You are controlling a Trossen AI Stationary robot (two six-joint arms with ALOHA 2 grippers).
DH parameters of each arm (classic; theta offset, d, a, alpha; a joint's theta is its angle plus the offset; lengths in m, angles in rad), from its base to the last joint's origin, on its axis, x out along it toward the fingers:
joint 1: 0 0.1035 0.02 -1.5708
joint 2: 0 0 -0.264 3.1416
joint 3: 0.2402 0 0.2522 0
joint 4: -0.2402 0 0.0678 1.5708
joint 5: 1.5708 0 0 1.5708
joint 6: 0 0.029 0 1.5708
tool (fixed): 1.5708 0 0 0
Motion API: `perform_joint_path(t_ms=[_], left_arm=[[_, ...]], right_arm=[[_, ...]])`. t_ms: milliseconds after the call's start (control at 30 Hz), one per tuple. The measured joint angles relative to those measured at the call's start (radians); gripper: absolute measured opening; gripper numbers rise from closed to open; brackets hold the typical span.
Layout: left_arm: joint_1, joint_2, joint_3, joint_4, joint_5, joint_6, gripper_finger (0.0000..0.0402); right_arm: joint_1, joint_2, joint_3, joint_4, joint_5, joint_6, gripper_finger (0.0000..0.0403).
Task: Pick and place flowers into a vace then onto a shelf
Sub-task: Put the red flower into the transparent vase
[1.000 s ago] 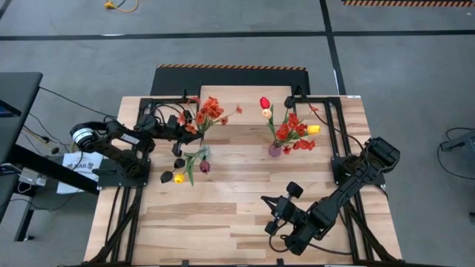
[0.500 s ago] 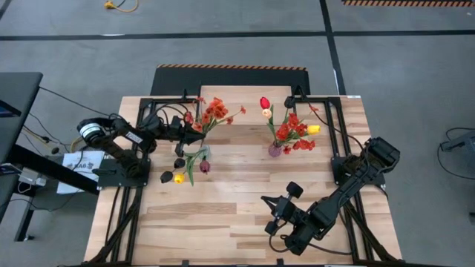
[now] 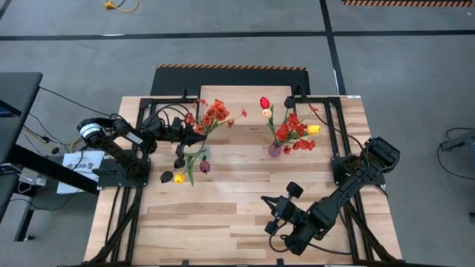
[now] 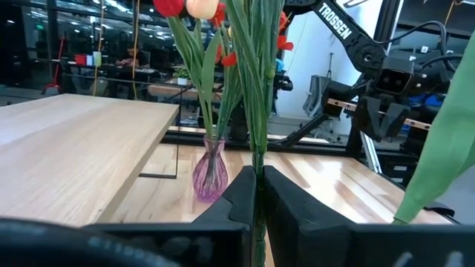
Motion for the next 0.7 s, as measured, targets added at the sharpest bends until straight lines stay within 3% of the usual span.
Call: perform_joint_path(t_ms=[700], left_arm=[[-0.018, 0.08, 0.015, 0.001, -0.052, -0.015, 0.0]], right_arm=[[0.0, 0.0, 0.0, 0.0, -0.002, 0.005, 0.0]])
